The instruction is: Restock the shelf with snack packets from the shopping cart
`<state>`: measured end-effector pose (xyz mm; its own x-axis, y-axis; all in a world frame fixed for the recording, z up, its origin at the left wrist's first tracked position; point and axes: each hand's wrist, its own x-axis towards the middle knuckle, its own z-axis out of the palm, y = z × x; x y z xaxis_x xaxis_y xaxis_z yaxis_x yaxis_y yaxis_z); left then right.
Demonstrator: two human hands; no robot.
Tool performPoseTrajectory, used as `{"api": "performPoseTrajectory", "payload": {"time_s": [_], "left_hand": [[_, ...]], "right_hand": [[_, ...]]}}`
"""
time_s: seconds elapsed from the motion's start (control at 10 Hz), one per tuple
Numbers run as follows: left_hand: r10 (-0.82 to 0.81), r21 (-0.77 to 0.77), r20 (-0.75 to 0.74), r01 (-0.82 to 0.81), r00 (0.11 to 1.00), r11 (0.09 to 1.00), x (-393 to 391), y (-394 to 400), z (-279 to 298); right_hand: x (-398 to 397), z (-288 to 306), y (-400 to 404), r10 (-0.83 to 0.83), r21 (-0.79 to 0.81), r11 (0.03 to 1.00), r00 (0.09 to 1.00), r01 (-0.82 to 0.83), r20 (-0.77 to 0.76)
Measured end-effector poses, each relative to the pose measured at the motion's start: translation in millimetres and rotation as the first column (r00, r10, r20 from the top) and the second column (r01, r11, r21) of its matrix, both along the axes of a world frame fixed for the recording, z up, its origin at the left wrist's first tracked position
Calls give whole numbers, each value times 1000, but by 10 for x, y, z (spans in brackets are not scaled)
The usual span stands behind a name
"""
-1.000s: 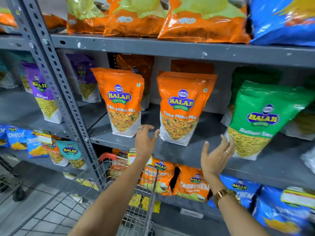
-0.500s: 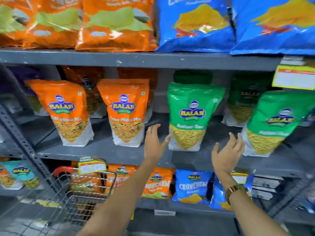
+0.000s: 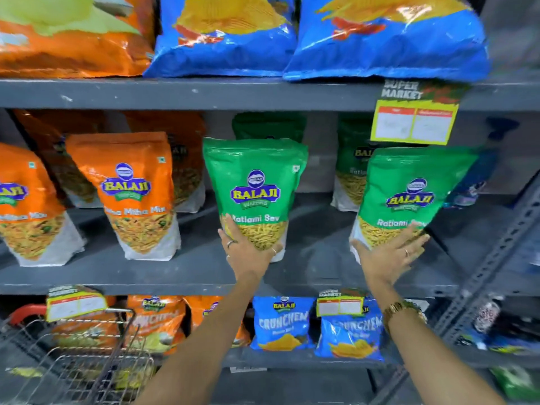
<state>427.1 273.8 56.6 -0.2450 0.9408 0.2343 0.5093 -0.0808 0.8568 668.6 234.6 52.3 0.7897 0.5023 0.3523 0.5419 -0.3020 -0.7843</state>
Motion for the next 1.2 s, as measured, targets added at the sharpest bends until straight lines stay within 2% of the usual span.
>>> {"api": "performPoseTrajectory", "payload": {"time_s": [0.1, 0.3, 0.6, 1.0, 1.2], "left_hand": [[49, 3, -16, -49, 999, 999, 78, 27, -38], [32, 18, -8, -32, 999, 999, 244, 4, -56], [27, -8, -2, -27, 1000, 1000, 410, -46, -39], [-3, -71, -69, -2, 998, 997, 367, -110, 19], [28, 140, -82, -16, 996, 990, 292, -281, 88]], "right_hand": [[159, -88, 29, 93, 47, 995, 996, -93, 0], [227, -167, 1, 128, 112, 985, 991, -132, 42], [220, -176, -19, 123, 95, 987, 992, -126, 34], [177, -155, -40, 91, 45, 995, 995, -93, 39], [1, -35, -188, 55, 133, 988, 976, -84, 210]]}}
